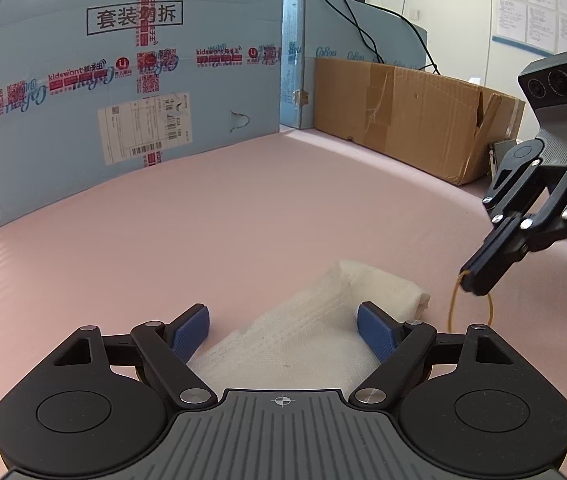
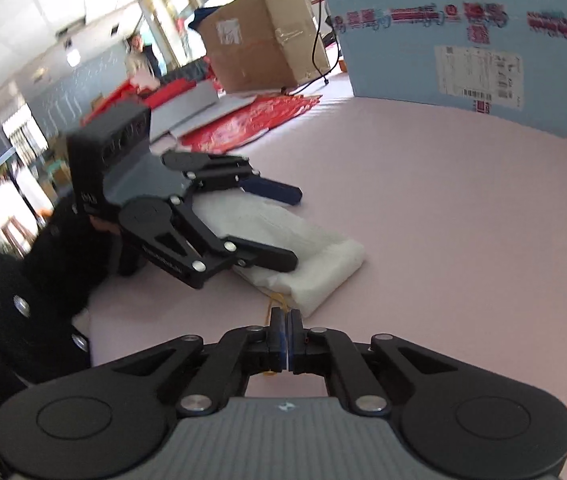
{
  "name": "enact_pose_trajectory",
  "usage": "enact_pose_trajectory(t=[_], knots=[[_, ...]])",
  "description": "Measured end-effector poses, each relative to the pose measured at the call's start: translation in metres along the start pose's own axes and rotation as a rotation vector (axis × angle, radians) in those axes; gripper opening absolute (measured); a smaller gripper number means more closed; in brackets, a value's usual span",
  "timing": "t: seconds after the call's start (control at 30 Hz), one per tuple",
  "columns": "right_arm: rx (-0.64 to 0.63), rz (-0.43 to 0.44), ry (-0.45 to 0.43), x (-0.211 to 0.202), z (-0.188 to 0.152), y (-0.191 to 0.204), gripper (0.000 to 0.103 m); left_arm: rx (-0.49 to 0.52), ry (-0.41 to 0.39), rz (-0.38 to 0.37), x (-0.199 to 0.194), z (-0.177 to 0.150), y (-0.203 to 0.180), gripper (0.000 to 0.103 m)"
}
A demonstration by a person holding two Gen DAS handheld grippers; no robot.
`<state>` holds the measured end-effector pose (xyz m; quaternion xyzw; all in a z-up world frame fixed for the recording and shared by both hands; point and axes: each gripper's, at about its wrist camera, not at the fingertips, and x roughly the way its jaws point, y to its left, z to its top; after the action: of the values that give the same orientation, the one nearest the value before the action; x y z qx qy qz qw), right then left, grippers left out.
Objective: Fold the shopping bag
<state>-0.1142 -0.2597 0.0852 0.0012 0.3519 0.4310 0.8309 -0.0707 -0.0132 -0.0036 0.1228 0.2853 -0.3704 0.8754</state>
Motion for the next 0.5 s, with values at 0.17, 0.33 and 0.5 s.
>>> enact_pose_trajectory(t=[0.17,0.33,0.5], knots=[[0.268,0.057,-0.053,-0.016,-0.01,-0.011,0.001,0.001,0.0,0.0,0.001,0.001,0.002,0.084],[0.461,-0.059,0.017,0.007,-0.02,-0.036,0.001,0.007,-0.002,0.004,0.001,0.0,0.002,0.084],[0.562,-0.078,-0.019,0.023,-0.009,-0.051,0.001,-0.038,0.012,-0.004,0.003,0.0,0.009,0.089]])
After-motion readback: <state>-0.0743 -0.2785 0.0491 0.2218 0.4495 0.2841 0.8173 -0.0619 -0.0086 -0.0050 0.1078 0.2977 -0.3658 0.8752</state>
